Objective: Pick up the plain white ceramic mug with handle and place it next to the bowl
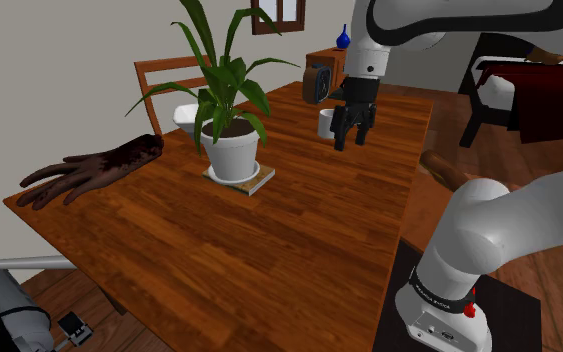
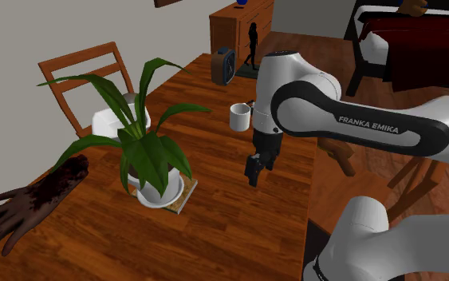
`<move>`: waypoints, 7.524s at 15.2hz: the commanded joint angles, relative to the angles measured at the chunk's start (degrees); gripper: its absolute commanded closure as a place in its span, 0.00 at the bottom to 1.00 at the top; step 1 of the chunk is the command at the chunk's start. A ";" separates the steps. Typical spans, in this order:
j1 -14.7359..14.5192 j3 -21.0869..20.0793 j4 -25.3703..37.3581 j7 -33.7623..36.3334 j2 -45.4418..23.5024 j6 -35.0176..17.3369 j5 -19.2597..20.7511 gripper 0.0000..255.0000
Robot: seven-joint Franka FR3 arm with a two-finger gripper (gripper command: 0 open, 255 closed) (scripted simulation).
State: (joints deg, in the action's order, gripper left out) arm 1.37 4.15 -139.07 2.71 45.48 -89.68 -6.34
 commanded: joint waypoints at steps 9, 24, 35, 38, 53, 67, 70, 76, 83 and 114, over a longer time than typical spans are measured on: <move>2.01 6.52 3.82 -9.22 -11.15 -9.17 5.76 0.00; 3.58 17.34 22.40 -26.11 -37.57 -21.52 5.83 0.00; 8.68 20.82 46.72 -38.62 -60.61 -22.25 -3.30 0.00; 8.92 20.65 46.34 -38.97 -61.50 -23.52 -3.71 0.00; 8.99 20.35 43.91 -39.49 -62.89 -27.18 -4.51 1.00; 9.05 20.59 47.50 -38.92 -62.10 -22.91 -3.91 1.00; 9.14 20.68 49.52 -38.69 -61.88 -20.71 -3.71 1.00; 9.44 20.84 54.08 -38.32 -61.82 -16.13 -3.52 1.00; 10.07 20.98 60.43 -38.05 -62.51 -10.43 -3.69 1.00; -2.56 14.63 88.98 -14.95 -75.11 4.50 -3.30 1.00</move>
State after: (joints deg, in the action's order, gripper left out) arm -0.83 19.03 -51.69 -13.16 -28.49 -85.55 -9.50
